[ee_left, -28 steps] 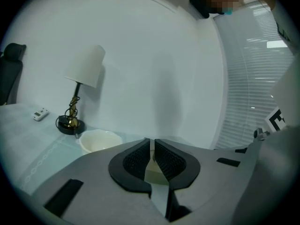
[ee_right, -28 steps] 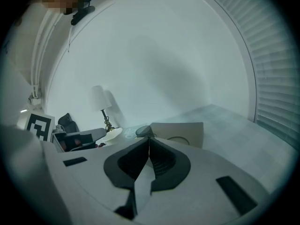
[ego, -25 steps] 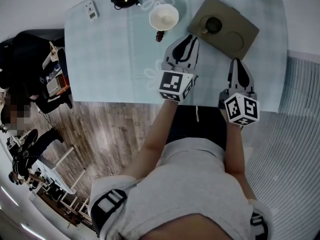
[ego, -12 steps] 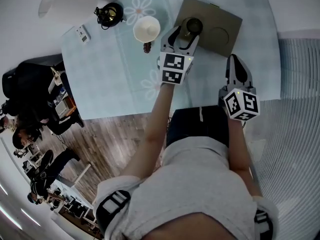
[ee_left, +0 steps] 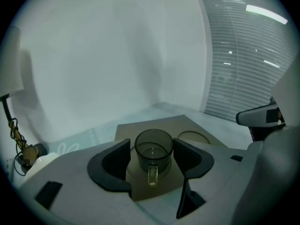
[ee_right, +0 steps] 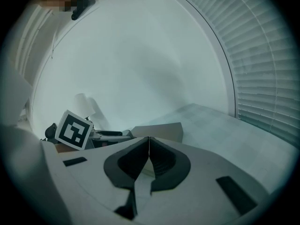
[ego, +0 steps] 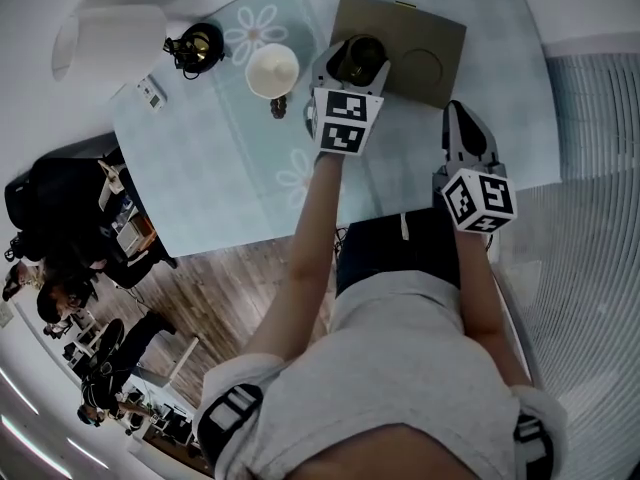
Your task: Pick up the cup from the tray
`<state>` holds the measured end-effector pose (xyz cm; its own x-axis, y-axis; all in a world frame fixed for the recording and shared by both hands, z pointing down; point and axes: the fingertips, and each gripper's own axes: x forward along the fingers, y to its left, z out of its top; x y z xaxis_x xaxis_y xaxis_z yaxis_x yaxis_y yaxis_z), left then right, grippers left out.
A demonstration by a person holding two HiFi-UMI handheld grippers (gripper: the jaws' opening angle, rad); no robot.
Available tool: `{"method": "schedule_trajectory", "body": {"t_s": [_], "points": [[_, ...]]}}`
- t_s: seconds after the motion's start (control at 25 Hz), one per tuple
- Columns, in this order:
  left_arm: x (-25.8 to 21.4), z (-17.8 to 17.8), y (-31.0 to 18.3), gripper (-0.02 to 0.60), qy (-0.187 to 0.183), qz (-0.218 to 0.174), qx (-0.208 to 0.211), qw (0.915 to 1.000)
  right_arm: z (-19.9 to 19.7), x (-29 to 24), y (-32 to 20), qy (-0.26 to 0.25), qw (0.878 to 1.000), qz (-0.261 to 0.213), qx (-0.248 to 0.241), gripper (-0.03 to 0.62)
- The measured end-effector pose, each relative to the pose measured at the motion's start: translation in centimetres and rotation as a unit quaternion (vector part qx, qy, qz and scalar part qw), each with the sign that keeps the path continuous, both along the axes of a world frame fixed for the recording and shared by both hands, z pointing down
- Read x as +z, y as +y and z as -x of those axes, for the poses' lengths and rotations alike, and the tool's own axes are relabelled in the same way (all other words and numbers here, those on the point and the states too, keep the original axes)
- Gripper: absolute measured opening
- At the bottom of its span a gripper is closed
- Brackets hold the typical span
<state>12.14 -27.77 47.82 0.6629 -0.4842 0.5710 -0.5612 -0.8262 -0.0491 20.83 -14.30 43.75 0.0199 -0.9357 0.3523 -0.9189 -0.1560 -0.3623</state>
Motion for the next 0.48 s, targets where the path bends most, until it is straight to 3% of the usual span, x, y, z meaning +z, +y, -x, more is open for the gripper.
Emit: {"method": "schedule_trajectory", "body": {"t_s": [0.12,0.48], "points": [[0.5,-0.5,-0.1,0.279,-0.016,-0.001,0.005,0.9999,0.2,0.2,-0.3,-0.003,1.0,0.003,-0.005,0.008],[1.1,-0.8,-0.4,0.275,-0.006,0.021,-0.012,0.9997,0.3,0.5,-1.3,-0.005,1.0,0.008,-0.017,0.008]]}}
